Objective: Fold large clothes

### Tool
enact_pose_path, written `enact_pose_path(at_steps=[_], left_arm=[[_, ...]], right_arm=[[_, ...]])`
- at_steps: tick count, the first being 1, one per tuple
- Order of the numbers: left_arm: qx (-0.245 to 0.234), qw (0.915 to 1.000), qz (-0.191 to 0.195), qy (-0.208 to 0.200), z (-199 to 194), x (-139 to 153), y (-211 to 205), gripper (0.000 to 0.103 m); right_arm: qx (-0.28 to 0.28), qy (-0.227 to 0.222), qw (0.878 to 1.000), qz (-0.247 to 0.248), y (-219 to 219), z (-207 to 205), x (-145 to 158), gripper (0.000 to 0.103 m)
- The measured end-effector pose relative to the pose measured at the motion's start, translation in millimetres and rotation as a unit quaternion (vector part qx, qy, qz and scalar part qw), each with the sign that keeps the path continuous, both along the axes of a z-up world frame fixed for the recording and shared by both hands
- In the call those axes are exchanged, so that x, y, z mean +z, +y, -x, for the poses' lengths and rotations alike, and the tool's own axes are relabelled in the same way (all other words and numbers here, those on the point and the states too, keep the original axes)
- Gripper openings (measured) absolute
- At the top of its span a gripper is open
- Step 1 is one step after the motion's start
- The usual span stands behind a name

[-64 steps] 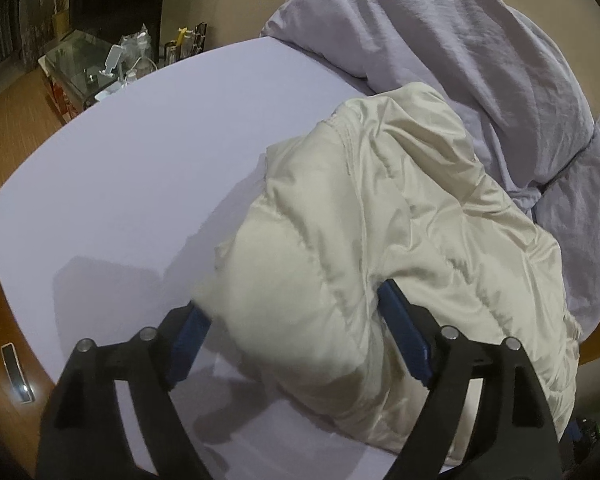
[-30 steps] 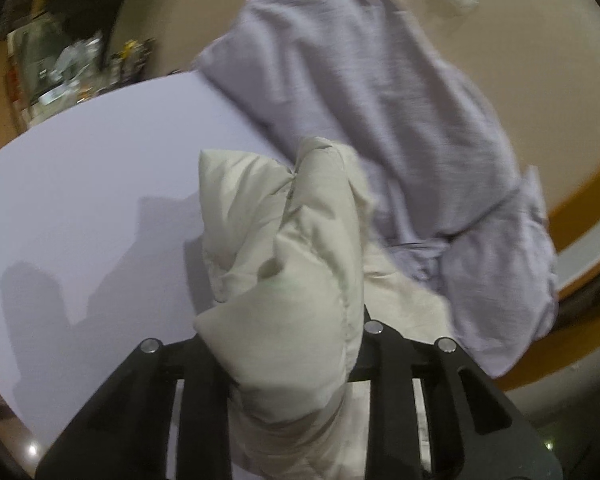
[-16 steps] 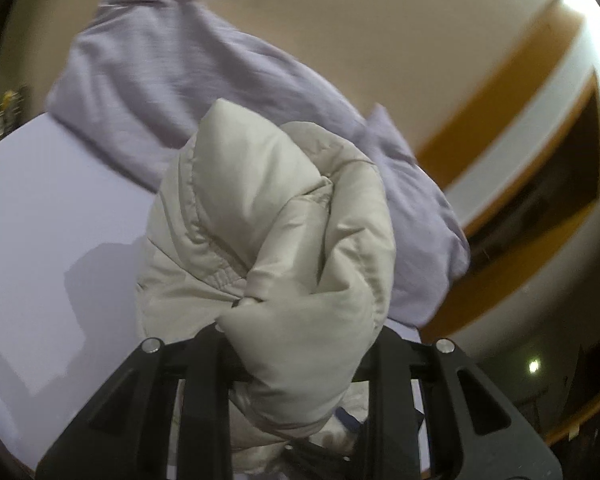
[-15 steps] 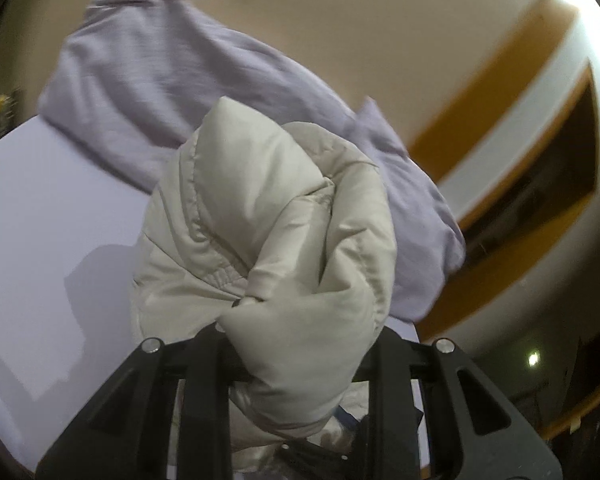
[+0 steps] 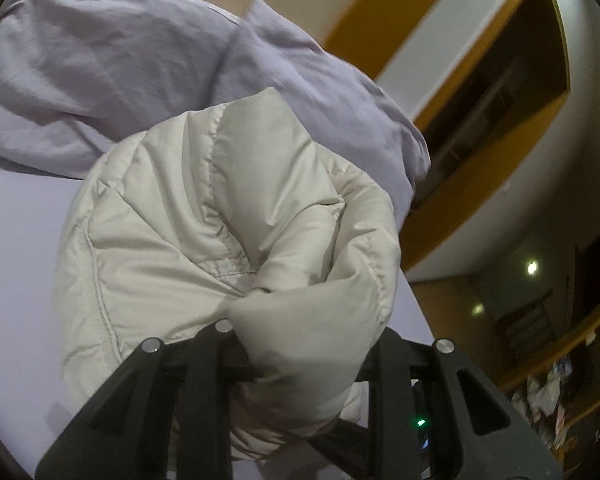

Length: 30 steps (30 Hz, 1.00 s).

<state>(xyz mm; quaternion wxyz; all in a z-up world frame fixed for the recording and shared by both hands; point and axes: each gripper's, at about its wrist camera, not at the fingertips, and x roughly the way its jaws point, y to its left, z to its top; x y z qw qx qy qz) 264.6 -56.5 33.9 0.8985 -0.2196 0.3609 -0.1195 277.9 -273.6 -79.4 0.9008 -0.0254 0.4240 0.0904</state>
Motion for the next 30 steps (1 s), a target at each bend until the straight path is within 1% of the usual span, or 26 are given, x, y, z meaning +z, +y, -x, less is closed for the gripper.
enact_pose_path(at_steps=[3, 7, 12, 18, 20, 21, 22, 23, 25, 27, 30], left_arm=[[-0.022, 0.9995, -0.020, 0.009, -10, -8, -27, 0.026], [-0.054, 0.9966, -0.057, 0.024, -15, -24, -65, 0.026], [-0.087, 0.9897, -0.104, 0.045, -17, -46, -109, 0.026], [-0.111, 0.9798, -0.158, 0.052, -10, -64, -148, 0.028], [-0.116, 0.9770, -0.171, 0.052, -7, -65, -155, 0.033], [-0.118, 0.9766, -0.172, 0.051, -5, -64, -157, 0.039], [-0.111, 0.9769, -0.176, 0.049, -3, -62, -159, 0.046], [-0.112, 0.9767, -0.177, 0.047, -1, -60, -160, 0.049], [-0.112, 0.9761, -0.181, 0.043, 2, -54, -162, 0.060], [-0.113, 0.9766, -0.179, 0.038, 9, -45, -160, 0.066], [-0.106, 0.9802, -0.164, 0.030, 18, -29, -150, 0.073]], right_arm=[[-0.030, 0.004, 1.000, -0.001, -25, 4, -4, 0.085], [-0.056, 0.009, 0.998, -0.007, -46, 2, -5, 0.085], [-0.090, 0.015, 0.996, -0.007, -70, 2, -7, 0.085], [-0.134, 0.028, 0.991, -0.014, -102, 8, -13, 0.085], [-0.143, 0.029, 0.989, -0.019, -110, 11, -14, 0.085], [-0.147, 0.029, 0.989, -0.020, -113, 12, -14, 0.085], [-0.151, 0.028, 0.988, -0.023, -117, 14, -13, 0.085], [-0.153, 0.027, 0.988, -0.024, -119, 15, -12, 0.085], [-0.157, 0.024, 0.987, -0.028, -123, 16, -10, 0.085], [-0.159, 0.018, 0.987, -0.033, -125, 16, -6, 0.085], [-0.157, 0.011, 0.987, -0.039, -126, 14, 1, 0.085]])
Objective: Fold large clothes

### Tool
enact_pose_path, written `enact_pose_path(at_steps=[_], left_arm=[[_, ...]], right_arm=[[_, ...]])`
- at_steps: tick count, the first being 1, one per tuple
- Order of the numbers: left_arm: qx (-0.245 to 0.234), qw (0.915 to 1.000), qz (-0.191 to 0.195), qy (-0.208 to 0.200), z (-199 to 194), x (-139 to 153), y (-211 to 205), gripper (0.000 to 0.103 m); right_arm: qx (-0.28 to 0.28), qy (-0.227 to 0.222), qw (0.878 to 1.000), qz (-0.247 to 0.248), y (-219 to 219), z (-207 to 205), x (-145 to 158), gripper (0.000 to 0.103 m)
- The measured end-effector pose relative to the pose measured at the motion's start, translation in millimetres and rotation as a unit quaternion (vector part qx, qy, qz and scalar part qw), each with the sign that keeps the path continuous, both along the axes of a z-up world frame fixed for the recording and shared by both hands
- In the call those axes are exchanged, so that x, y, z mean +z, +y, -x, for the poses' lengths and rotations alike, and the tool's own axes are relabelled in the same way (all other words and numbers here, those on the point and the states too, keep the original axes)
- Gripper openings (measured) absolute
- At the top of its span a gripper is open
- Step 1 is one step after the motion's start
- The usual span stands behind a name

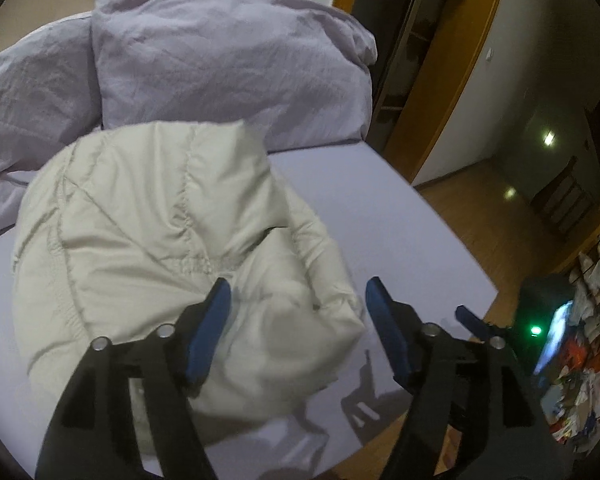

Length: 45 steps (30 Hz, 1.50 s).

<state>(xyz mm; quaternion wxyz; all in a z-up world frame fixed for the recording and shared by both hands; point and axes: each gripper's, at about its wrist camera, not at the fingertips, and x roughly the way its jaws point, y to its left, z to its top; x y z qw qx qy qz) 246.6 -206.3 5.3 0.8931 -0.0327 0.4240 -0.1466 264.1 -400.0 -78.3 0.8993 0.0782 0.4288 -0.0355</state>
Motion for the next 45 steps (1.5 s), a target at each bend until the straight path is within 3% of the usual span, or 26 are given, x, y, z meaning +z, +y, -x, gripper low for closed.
enact_pose_path(at_steps=[6, 11, 18, 22, 27, 35, 45], left_arm=[[0.034, 0.9986, 0.028, -0.027, 12, 38, 36, 0.079], [0.085, 0.9956, 0.016, -0.038, 11, 50, 76, 0.080], [0.185, 0.9826, -0.011, -0.015, -10, 29, 153, 0.080], [0.226, 0.9738, 0.005, 0.026, -23, 3, 187, 0.080], [0.227, 0.9717, 0.045, 0.047, -26, -26, 194, 0.080], [0.197, 0.9796, 0.028, 0.028, -29, -42, 164, 0.080], [0.176, 0.9843, 0.011, 0.013, -36, -55, 143, 0.080]], right_arm=[[0.013, -0.021, 1.000, -0.006, 7, -6, 17, 0.085], [0.026, -0.040, 0.999, -0.014, 17, -17, 39, 0.085], [0.050, -0.048, 0.997, -0.033, 35, -29, 60, 0.085], [0.063, -0.052, 0.996, -0.032, 46, -33, 69, 0.085], [0.071, -0.054, 0.995, -0.037, 56, -39, 77, 0.085], [0.100, -0.062, 0.992, -0.041, 80, -50, 90, 0.084], [0.140, -0.065, 0.987, -0.041, 123, -73, 91, 0.058]])
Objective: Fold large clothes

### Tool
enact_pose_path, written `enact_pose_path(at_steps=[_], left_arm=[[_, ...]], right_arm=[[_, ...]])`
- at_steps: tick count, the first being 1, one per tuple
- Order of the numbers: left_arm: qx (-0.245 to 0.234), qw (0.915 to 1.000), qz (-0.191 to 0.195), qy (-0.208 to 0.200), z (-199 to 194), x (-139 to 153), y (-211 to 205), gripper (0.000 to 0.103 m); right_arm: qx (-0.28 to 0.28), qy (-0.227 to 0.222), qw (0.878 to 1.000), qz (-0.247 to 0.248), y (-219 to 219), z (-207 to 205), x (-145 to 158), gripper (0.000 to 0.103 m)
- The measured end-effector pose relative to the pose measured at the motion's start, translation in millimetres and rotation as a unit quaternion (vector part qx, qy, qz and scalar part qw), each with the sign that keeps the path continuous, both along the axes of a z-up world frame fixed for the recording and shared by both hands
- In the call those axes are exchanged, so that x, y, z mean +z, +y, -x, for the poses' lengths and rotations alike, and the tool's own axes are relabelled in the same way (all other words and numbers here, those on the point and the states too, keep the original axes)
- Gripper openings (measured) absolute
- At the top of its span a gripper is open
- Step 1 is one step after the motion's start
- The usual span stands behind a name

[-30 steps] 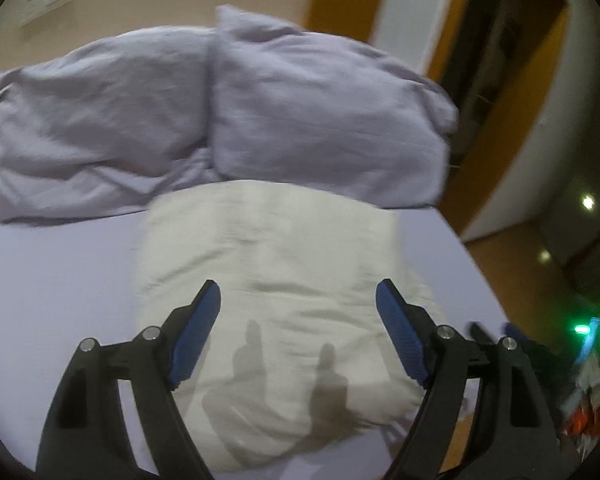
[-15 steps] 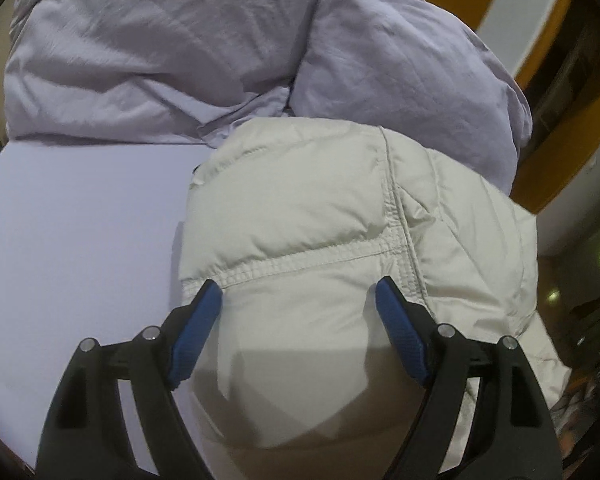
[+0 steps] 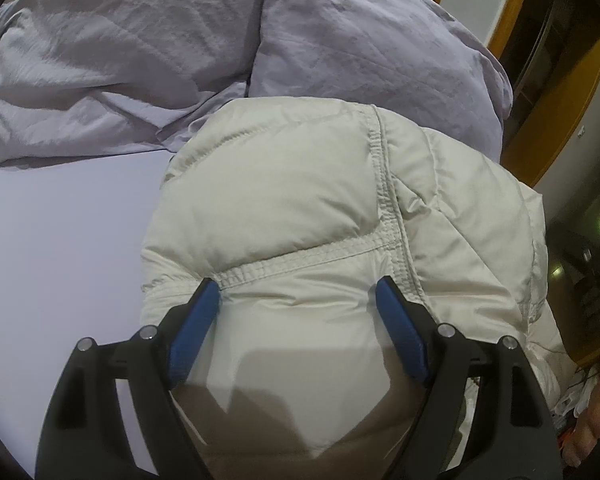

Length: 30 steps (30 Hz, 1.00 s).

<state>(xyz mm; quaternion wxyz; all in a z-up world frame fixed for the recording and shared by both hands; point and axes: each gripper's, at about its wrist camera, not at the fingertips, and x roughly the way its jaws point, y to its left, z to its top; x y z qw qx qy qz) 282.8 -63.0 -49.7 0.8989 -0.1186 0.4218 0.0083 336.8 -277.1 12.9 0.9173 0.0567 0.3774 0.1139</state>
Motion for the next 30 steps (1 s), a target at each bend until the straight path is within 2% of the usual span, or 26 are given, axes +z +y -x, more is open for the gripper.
enact_pose_path(at_steps=[3, 7, 10, 16, 21, 30], left_arm=[[-0.002, 1.0000, 0.003, -0.001, 0, -2, 1, 0.080], [-0.006, 1.0000, 0.004, -0.001, -1, -4, 1, 0.080], [-0.009, 0.9999, 0.006, -0.001, -2, -3, 2, 0.080], [-0.025, 0.9997, -0.003, -0.004, -2, 3, 0, 0.082], [-0.030, 0.9995, 0.007, -0.013, -3, 17, 1, 0.082], [-0.001, 0.9994, 0.014, -0.031, -31, 35, 15, 0.082]], right_arm=[[0.015, -0.005, 1.000, 0.007, 17, -11, -1, 0.054], [0.014, -0.014, 0.999, 0.027, 32, -23, -5, 0.054], [0.011, -0.005, 0.999, 0.041, 35, -34, -17, 0.054], [0.006, 0.016, 0.999, 0.040, 31, -44, -46, 0.054], [-0.001, 0.021, 0.999, 0.029, 25, -47, -63, 0.054], [-0.010, 0.011, 1.000, 0.025, 23, -40, -80, 0.054]])
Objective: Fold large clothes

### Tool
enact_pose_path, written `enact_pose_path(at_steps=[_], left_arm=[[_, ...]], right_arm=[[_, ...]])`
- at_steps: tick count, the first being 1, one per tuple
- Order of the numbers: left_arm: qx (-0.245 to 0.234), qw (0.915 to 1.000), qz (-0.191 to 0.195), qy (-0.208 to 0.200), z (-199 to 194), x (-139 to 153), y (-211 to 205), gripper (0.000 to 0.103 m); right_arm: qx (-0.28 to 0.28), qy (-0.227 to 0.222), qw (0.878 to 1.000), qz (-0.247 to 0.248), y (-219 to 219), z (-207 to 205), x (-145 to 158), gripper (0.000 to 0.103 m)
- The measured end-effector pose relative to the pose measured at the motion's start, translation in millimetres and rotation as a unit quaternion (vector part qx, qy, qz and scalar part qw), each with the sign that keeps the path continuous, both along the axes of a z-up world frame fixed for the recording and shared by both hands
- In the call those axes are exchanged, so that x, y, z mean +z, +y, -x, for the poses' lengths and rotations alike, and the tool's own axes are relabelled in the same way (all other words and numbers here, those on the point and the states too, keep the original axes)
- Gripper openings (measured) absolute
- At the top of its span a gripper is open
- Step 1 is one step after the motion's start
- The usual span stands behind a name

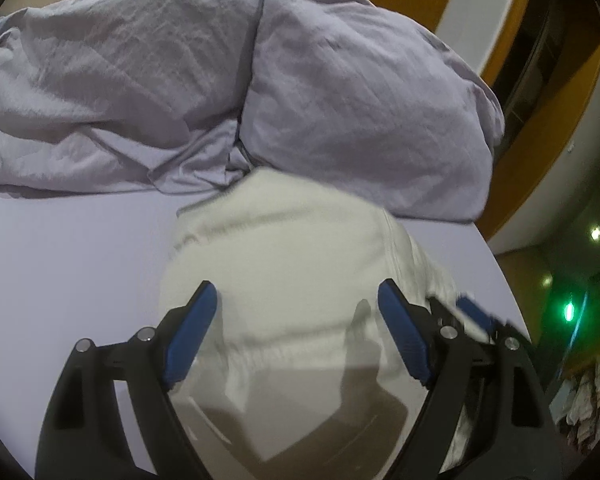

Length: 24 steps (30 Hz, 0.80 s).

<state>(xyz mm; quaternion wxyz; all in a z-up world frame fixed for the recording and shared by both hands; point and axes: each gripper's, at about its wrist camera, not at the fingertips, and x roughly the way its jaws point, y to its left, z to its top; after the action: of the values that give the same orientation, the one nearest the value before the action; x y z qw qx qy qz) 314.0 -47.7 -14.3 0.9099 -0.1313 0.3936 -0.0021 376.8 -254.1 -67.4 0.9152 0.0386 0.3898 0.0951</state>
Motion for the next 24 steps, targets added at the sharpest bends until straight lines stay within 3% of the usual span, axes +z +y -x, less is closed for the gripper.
enact_pose_path(at_steps=[5, 13, 18, 24], left_arm=[[0.017, 0.9994, -0.028, 0.004, -19, -5, 0, 0.082], [0.017, 0.9966, -0.080, -0.004, -22, -28, -10, 0.091], [0.020, 0.9952, -0.095, -0.006, -24, -38, -9, 0.092], [0.022, 0.9954, -0.094, -0.003, -27, -44, -6, 0.093]], right_arm=[[-0.003, -0.002, 1.000, -0.007, -3, 0, -5, 0.054], [-0.004, 0.001, 1.000, -0.015, -5, -3, -5, 0.058], [-0.015, 0.014, 1.000, -0.022, -10, -11, 6, 0.076], [-0.019, -0.003, 1.000, -0.023, -8, -22, 23, 0.077]])
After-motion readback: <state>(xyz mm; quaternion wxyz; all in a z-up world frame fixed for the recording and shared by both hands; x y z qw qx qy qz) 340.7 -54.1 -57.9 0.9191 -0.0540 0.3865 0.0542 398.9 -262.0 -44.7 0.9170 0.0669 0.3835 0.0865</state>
